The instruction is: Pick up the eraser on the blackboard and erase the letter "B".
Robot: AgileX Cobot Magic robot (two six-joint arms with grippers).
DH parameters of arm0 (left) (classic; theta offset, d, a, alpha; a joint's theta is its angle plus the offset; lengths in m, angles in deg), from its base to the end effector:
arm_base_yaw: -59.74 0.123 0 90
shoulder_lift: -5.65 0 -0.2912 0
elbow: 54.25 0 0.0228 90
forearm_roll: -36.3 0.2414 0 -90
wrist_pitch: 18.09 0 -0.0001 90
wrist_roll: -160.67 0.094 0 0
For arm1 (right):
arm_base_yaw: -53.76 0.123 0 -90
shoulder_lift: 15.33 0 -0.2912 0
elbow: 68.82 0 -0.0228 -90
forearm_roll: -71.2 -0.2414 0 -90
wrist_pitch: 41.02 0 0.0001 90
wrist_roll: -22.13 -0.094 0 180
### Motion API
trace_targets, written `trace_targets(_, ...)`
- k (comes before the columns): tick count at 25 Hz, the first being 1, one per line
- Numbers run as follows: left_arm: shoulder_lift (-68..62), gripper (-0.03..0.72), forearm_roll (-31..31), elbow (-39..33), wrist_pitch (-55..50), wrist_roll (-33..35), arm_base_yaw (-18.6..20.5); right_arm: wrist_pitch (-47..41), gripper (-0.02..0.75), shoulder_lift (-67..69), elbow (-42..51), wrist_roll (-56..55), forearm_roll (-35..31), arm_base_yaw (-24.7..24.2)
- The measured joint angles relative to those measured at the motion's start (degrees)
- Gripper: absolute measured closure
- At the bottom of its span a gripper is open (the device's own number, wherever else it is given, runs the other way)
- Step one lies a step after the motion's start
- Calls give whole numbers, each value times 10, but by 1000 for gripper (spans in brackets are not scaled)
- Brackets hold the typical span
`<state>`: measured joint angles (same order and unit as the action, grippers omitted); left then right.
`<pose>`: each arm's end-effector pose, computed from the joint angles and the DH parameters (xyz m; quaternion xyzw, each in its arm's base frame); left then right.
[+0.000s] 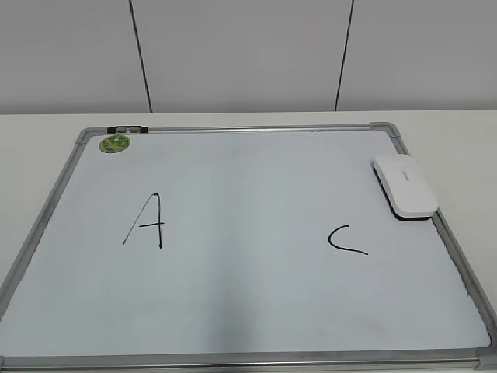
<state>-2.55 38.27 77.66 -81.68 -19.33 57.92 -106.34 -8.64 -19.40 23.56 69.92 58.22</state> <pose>-0.0185 0.0035 0.2706 0.0126 0.8653 0.0092 0.5010 -0.0215 0.0002 0.2614 -0.0457 0.8709 0.0241 0.4887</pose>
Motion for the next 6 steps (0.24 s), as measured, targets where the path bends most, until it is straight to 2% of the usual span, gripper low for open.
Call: trace_targets(6,0,264,0,0,0,0,0,0,183,0,0,0,0,0)
